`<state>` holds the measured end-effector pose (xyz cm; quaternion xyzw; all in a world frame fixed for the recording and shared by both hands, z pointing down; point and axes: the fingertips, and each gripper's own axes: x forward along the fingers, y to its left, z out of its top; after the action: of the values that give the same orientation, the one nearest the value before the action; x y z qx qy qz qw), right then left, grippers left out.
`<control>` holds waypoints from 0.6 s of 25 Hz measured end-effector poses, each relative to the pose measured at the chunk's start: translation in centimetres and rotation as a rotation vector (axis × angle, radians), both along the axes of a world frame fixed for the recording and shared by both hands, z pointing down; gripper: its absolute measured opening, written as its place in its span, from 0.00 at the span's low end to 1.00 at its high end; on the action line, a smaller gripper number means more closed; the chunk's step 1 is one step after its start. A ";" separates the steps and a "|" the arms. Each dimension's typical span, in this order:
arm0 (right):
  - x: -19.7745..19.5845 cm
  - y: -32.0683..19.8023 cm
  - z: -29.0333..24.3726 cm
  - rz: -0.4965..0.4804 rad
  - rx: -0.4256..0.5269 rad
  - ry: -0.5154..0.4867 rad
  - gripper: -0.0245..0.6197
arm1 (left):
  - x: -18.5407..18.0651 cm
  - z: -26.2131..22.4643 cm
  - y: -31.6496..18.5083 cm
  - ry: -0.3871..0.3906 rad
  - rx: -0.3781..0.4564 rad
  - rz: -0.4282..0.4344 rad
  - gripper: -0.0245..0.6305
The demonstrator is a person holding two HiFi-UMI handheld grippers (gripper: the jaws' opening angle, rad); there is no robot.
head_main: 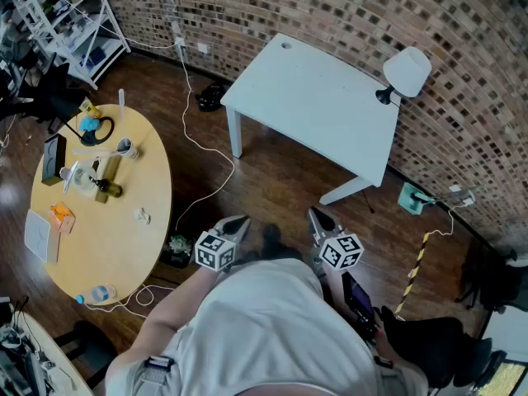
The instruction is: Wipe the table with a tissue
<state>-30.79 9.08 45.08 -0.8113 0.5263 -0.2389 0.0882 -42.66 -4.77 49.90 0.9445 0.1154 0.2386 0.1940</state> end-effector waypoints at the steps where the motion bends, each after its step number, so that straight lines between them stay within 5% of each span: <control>1: 0.7 -0.8 0.1 -0.021 0.003 0.003 0.06 | 0.7 0.0 -0.5 0.000 0.005 -0.011 0.04; 15: 8.2 -14.0 -1.4 -0.333 0.063 0.018 0.06 | 8.6 -2.5 -8.2 0.017 0.092 -0.204 0.04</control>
<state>-22.63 -4.94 43.72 -0.7117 0.6616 -0.2263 0.0679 -34.06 -12.97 47.40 0.9612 0.0090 0.2147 0.1728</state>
